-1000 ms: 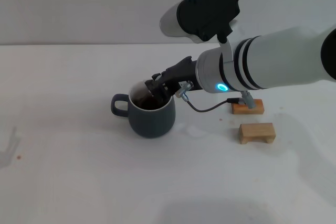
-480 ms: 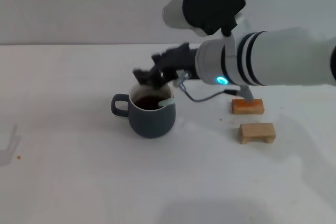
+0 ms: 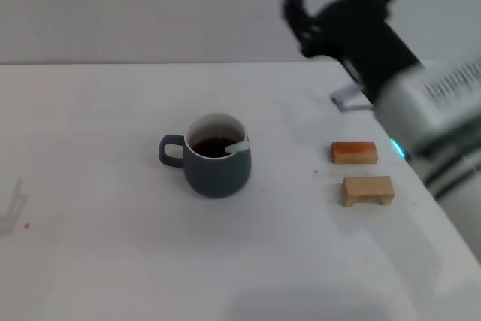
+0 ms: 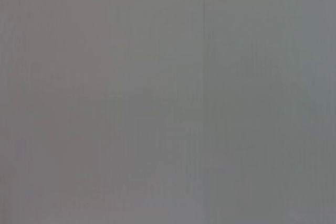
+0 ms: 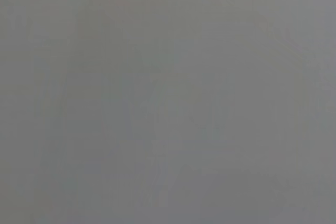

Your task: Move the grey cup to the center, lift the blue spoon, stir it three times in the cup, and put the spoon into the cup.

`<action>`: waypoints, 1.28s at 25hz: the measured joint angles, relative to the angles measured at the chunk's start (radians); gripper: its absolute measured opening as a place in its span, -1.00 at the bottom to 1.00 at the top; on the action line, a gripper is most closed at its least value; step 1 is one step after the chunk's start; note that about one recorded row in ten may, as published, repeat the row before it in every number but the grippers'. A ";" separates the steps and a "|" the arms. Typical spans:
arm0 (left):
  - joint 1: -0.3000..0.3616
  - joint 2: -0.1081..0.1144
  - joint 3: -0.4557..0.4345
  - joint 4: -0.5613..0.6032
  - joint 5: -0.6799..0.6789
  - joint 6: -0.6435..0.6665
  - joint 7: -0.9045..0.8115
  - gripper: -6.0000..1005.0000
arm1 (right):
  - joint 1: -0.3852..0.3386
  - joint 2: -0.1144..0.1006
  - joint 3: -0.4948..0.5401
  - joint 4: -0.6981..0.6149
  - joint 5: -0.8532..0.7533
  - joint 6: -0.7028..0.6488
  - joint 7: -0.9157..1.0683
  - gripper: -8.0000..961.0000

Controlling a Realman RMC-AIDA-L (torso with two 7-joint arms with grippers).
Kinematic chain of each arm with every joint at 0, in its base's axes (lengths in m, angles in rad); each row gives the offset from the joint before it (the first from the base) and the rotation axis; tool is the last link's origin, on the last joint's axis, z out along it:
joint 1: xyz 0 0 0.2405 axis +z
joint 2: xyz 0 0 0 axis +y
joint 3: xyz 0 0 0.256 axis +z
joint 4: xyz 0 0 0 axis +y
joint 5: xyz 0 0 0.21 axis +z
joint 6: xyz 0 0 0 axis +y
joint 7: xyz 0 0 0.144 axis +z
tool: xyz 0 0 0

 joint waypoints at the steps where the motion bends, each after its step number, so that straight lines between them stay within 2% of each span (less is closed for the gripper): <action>1: 0.000 0.000 0.000 0.000 -0.001 0.000 0.000 0.71 | -0.024 0.000 -0.023 -0.029 0.000 -0.087 -0.001 0.10; 2: 0.000 0.001 -0.001 0.000 -0.001 0.000 -0.001 0.71 | -0.061 0.001 -0.058 -0.080 0.002 -0.191 -0.001 0.09; 3: 0.000 0.001 -0.001 0.000 -0.001 0.000 -0.001 0.70 | -0.061 0.001 -0.058 -0.080 0.002 -0.191 -0.001 0.09; 5: 0.000 0.001 -0.001 0.001 -0.002 0.000 -0.003 0.70 | -0.097 0.002 -0.124 -0.193 0.011 -0.313 0.001 0.09; 6: -0.001 0.001 -0.001 0.001 -0.003 0.000 -0.007 0.70 | -0.097 0.002 -0.124 -0.193 0.011 -0.313 0.001 0.09; 7: -0.009 0.002 0.000 0.003 -0.002 -0.004 -0.016 0.70 | -0.104 0.003 -0.149 -0.238 0.021 -0.370 0.004 0.09; 10: -0.019 0.002 0.002 0.003 0.002 -0.005 -0.024 0.70 | -0.133 0.002 -0.222 -0.311 0.091 -0.533 0.008 0.20; 14: -0.031 0.003 0.002 0.003 0.003 -0.007 -0.040 0.70 | -0.189 -0.001 -0.258 -0.360 0.186 -0.650 0.024 0.34; 20: -0.040 -0.002 0.011 -0.007 0.005 -0.007 -0.041 0.70 | -0.197 0.001 -0.284 -0.442 0.229 -0.741 0.064 0.48; 24: -0.037 -0.003 0.011 -0.007 0.005 -0.007 -0.041 0.70 | -0.195 0.000 -0.331 -0.514 0.379 -0.833 0.103 0.57; 26: -0.035 -0.003 0.012 -0.007 0.005 -0.007 -0.041 0.70 | -0.195 -0.001 -0.343 -0.531 0.395 -0.850 0.118 0.62; 32: -0.030 -0.005 0.012 -0.002 0.005 -0.006 -0.033 0.70 | -0.199 0.000 -0.354 -0.596 0.412 -0.892 0.185 0.62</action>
